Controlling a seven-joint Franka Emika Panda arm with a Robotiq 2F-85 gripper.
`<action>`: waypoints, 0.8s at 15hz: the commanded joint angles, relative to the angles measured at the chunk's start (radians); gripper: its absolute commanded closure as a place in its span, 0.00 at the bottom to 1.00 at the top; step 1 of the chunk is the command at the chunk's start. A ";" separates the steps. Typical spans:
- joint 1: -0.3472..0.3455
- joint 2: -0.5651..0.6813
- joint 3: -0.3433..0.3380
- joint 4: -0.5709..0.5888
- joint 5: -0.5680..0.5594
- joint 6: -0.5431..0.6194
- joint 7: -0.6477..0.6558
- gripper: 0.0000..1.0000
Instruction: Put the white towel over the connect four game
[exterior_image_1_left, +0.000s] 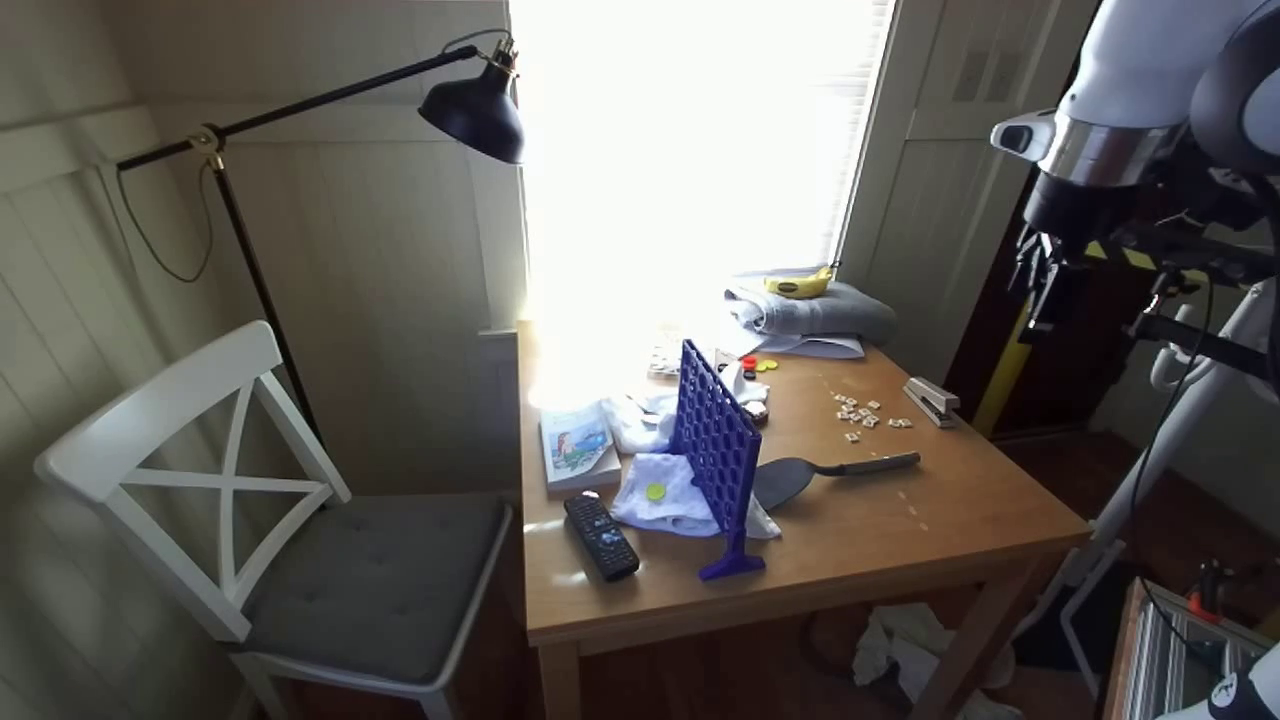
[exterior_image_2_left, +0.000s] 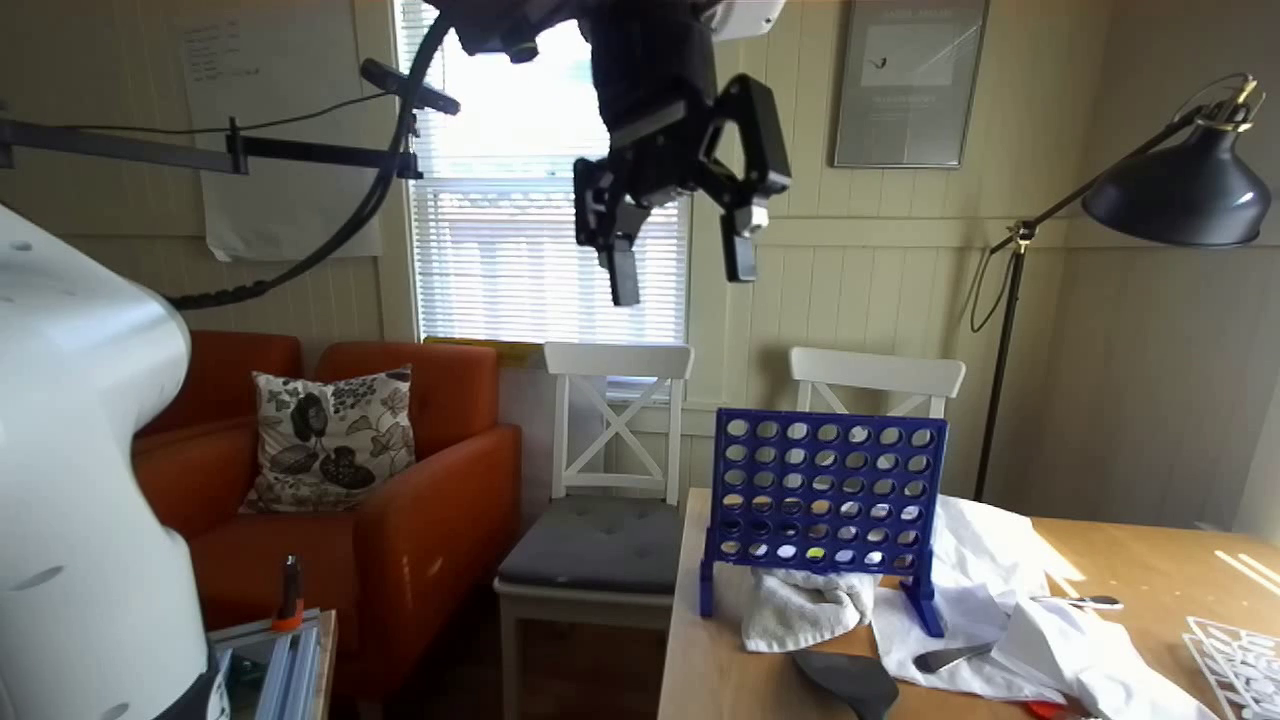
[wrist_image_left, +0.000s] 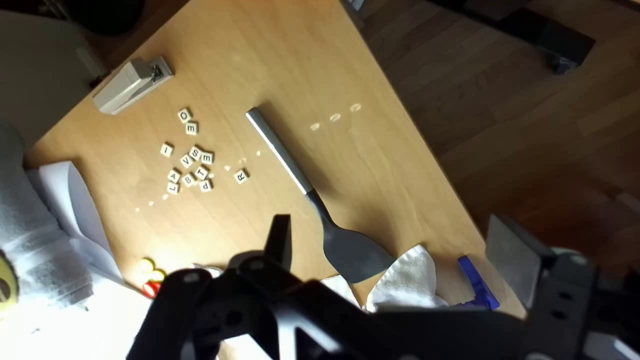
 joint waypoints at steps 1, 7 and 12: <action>0.040 0.108 -0.092 -0.013 -0.049 0.149 -0.183 0.00; 0.017 0.318 -0.195 0.018 -0.004 0.253 -0.492 0.00; -0.009 0.312 -0.168 -0.001 -0.004 0.255 -0.477 0.00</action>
